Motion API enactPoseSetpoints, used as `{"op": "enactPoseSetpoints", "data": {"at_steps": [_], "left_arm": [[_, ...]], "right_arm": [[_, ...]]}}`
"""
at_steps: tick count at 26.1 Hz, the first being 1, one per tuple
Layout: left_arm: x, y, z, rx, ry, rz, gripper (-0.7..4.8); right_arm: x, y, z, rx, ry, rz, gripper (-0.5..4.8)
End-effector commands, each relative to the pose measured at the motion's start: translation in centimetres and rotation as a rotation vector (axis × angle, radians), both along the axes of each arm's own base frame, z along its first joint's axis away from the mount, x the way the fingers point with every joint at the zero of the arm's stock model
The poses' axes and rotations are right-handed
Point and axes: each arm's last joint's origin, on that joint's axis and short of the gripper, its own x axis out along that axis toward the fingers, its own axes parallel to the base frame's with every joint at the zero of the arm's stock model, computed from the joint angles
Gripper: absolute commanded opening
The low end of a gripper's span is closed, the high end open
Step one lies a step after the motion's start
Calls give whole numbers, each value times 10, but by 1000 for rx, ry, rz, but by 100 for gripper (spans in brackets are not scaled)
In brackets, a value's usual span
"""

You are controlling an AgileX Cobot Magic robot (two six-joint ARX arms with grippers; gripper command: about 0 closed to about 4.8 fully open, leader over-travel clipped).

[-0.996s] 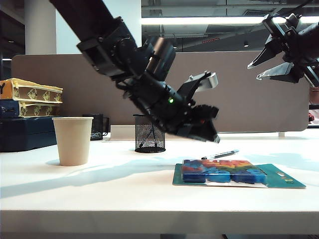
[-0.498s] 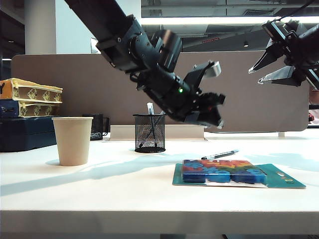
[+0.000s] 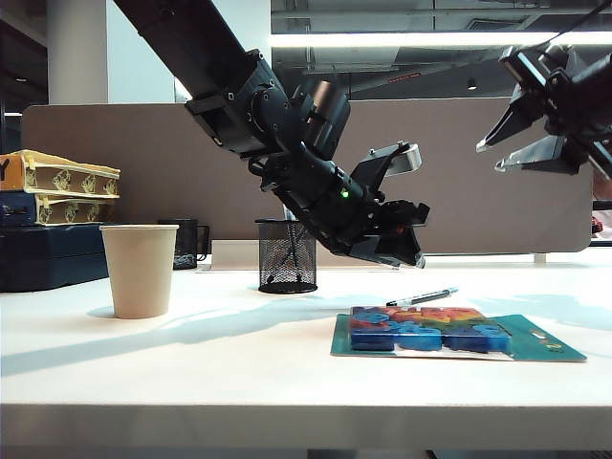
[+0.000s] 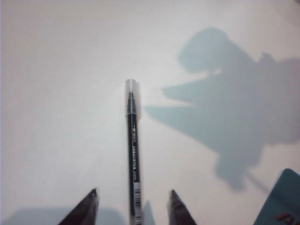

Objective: Pick up one pen and put it in the pen container.

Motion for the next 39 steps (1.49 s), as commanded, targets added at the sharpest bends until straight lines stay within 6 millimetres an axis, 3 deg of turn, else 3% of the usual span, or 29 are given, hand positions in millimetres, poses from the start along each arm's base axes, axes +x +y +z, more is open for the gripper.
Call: {"op": "enactPoseSetpoints", "data": {"at_steps": [1, 34, 35, 37, 39], "left_arm": [[0, -1, -3, -3, 3, -9, 188], [4, -4, -39, 29, 57, 1, 181], [4, -4, -39, 29, 57, 1, 173], [4, -4, -39, 28, 54, 1, 103], [6, -2, -39, 27, 54, 7, 87]], "right_arm": [[1, 0, 2, -6, -17, 0, 159], [1, -1, 0, -26, -9, 1, 159], [1, -1, 0, -26, -9, 0, 159], [1, -1, -1, -26, -8, -1, 159], [2, -1, -2, -27, -4, -1, 159]]}}
